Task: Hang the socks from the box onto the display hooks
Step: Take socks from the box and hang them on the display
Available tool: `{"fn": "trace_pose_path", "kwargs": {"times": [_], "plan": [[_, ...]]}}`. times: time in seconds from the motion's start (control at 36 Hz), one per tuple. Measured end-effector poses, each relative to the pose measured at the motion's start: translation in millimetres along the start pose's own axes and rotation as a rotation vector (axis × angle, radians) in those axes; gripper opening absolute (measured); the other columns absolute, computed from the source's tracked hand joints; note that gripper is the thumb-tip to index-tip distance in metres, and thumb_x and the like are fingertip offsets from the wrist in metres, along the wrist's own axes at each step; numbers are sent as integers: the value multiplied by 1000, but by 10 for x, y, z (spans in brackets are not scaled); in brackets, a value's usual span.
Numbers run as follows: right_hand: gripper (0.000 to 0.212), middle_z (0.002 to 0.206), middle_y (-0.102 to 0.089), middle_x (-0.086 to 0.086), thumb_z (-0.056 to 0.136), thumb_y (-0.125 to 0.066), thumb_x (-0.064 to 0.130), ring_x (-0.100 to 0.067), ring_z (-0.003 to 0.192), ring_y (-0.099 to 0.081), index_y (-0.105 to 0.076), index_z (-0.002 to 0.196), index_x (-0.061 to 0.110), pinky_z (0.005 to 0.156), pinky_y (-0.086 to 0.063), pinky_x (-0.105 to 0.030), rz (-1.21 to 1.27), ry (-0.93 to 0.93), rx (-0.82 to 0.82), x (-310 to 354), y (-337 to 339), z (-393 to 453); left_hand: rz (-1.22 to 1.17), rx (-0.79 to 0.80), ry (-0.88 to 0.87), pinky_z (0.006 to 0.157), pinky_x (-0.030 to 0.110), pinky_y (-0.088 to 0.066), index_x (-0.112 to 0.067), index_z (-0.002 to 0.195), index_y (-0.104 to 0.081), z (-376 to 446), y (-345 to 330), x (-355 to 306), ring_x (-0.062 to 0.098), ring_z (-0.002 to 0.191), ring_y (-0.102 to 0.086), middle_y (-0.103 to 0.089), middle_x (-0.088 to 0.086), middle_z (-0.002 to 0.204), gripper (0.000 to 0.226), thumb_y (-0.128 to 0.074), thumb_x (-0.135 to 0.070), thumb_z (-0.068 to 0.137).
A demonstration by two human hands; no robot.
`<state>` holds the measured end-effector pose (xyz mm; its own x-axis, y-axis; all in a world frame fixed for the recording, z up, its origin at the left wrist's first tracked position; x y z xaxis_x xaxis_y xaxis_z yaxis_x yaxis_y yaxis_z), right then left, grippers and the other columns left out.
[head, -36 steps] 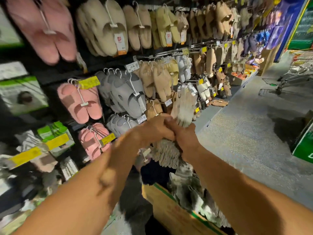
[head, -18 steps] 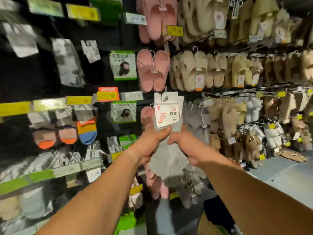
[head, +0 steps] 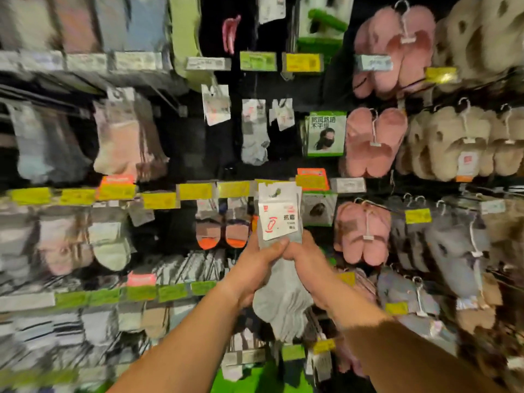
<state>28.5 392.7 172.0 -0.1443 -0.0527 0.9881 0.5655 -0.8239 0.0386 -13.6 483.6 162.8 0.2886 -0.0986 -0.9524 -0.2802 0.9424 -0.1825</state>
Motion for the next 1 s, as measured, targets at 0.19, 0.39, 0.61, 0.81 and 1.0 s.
{"fn": "trace_pose_path", "kwargs": {"times": [0.19, 0.39, 0.61, 0.81, 1.0], "plan": [[56, 109, -69, 2, 68, -68, 22, -10, 91, -67, -46, 120, 29, 72, -53, -26, -57, -45, 14, -220, -455, 207, -98, -145, 46, 106, 54, -47, -18, 141, -48, -78, 581, 206, 31, 119, -65, -67, 12, 130, 48, -59, -5, 97], [42, 117, -65, 16, 83, -64, 29, -10, 108, -62, -50, 119, 44, 94, -49, -38, -129, -55, 96, -559, -943, 450, -23, -327, 45, 105, 48, -50, -20, 138, -48, -159, 1151, 265, 25, 117, -67, -70, 6, 126, 46, -64, -8, 96], [62, 124, -63, 20, 62, -57, 49, -13, 118, -58, -48, 123, 60, 104, -45, -46, -114, 18, 68, -361, -1409, 579, 4, -321, -28, 74, 21, -58, -16, 132, -47, -135, 1571, -60, 17, 104, -72, -70, 9, 122, 42, -59, 1, 96], [39, 118, -54, 10, 89, -64, 28, -3, 101, -54, -37, 115, 39, 82, -44, -28, -166, 185, -182, -7, -1481, 521, 44, -220, -93, 74, 19, -57, -18, 131, -47, 36, 1771, -431, 13, 104, -72, -71, 5, 120, 43, -63, -2, 94], [27, 82, -45, 7, 88, -69, 31, -7, 68, -41, -43, 84, 25, 60, -36, -18, -249, 343, -388, 378, -1188, 480, 72, -104, -126, 102, 42, -53, -26, 129, -52, 355, 1543, -707, 18, 114, -68, -71, 2, 123, 39, -65, -11, 95]]}}
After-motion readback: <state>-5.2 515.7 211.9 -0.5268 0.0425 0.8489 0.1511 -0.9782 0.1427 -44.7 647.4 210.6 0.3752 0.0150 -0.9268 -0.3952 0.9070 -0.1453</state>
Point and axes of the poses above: each hand's wrist, its own z-axis towards the middle knuckle, its own y-axis out of the back of the hand, x = y × z, the point moved 9 cm from there along z, towards the middle knuckle
